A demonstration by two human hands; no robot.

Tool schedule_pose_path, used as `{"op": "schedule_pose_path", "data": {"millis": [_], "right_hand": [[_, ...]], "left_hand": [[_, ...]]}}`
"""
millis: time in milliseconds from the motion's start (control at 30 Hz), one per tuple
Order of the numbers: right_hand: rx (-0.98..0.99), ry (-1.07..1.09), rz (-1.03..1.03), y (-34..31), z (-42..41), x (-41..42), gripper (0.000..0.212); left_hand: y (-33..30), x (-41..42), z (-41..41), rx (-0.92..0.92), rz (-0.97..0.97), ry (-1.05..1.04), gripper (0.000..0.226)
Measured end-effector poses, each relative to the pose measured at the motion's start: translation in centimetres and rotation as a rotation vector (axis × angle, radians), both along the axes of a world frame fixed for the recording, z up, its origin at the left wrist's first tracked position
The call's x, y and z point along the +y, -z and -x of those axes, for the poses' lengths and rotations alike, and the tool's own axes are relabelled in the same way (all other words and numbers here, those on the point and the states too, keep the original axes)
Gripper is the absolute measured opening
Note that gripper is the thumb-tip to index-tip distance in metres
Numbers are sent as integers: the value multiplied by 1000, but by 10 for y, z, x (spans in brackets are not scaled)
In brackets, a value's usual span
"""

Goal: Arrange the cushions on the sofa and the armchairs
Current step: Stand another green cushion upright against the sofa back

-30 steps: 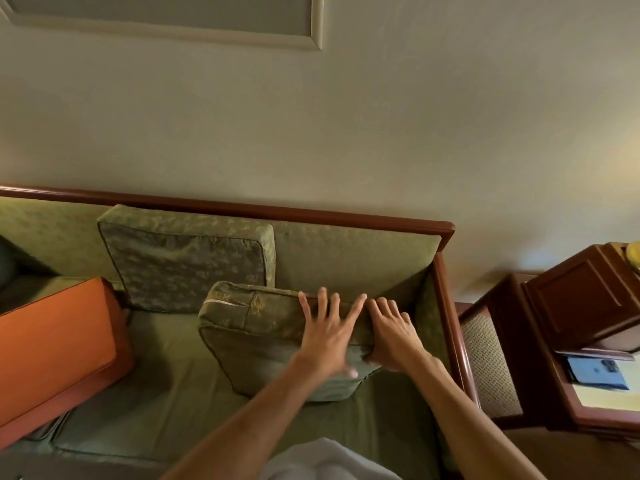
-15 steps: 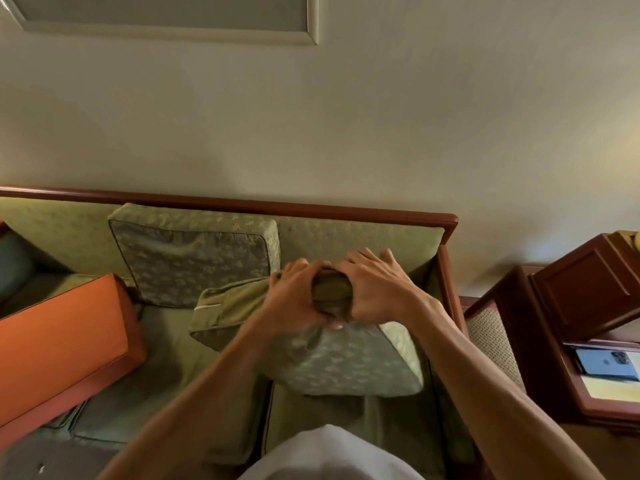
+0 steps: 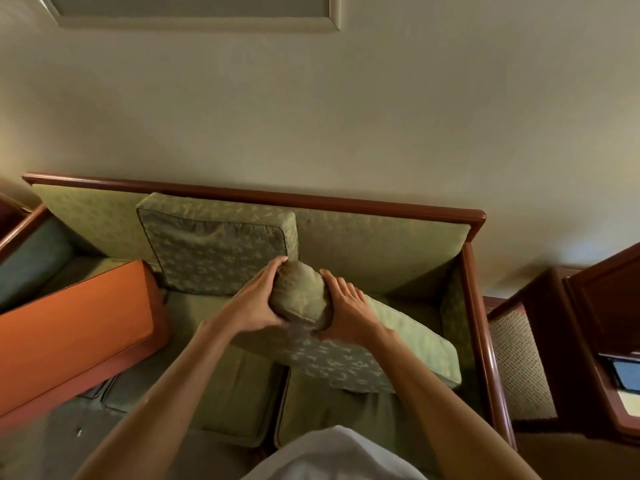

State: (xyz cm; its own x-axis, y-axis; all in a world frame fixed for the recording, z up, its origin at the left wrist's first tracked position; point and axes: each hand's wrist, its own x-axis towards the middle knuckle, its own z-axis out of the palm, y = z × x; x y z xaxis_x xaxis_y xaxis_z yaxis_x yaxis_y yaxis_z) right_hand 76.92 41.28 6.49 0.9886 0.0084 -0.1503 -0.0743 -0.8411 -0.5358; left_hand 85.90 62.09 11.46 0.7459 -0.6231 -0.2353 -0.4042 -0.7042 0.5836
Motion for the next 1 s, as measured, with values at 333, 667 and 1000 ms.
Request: {"op": "schedule_pose_path", "data": {"millis": [333,667,1000], "right_hand": [[195,-50,91,68,7,-32,133],[271,35,264,85,-41,104,110],[278,280,242,74,-48,111,102]], "left_hand": [[19,66,-29,79,-200,-177,127],[118,125,-69,-107,-801,132,121],[132,132,-107,-238,-413,293,88]]}}
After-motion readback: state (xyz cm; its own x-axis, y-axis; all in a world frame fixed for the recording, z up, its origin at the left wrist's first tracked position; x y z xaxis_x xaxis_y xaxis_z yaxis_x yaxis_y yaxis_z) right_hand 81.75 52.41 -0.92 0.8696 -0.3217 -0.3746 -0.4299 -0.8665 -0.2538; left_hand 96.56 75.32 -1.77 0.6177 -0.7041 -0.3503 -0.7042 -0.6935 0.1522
